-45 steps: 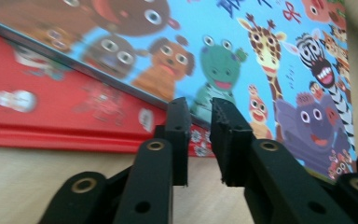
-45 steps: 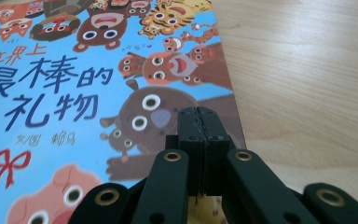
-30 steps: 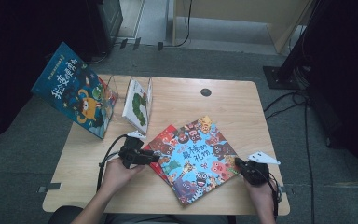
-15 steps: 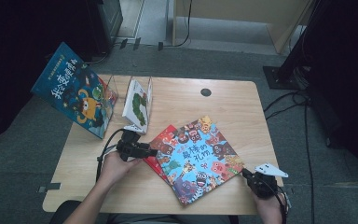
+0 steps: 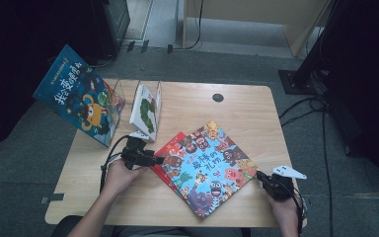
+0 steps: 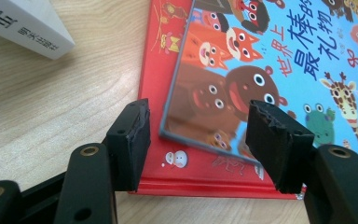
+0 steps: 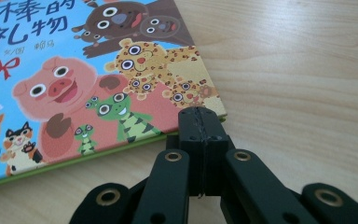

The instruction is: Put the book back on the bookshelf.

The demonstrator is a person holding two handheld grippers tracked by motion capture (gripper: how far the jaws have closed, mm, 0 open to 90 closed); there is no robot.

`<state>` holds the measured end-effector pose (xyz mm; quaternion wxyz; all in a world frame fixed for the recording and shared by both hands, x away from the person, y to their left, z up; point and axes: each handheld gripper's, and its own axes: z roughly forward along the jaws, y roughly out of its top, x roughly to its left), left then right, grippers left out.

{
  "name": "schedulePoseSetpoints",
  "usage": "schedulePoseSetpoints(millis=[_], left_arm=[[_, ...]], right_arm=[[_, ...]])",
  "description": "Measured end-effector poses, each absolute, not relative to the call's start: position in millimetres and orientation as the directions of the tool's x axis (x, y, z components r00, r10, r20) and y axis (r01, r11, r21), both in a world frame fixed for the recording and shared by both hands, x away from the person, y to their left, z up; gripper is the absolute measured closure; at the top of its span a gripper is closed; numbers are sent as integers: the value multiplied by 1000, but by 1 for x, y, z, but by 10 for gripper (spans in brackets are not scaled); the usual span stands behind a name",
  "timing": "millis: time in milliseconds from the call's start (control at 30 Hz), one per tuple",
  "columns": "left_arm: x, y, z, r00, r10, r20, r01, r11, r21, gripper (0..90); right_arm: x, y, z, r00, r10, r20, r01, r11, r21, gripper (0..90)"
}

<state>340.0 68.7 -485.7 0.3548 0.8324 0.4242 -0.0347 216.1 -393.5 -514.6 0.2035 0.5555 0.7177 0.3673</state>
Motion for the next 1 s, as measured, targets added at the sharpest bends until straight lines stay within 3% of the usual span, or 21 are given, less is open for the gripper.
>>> schedulePoseSetpoints(millis=[267, 1000], left_arm=[[333, 68, -489, 636, 660, -400, 745, -389, 541, 407], [286, 79, -488, 620, 681, -390, 761, -400, 511, 403]], right_arm=[[236, -394, -516, -318, 936, 149, 642, 97, 761, 900], [278, -368, -516, -419, 892, 173, 632, 149, 761, 900]])
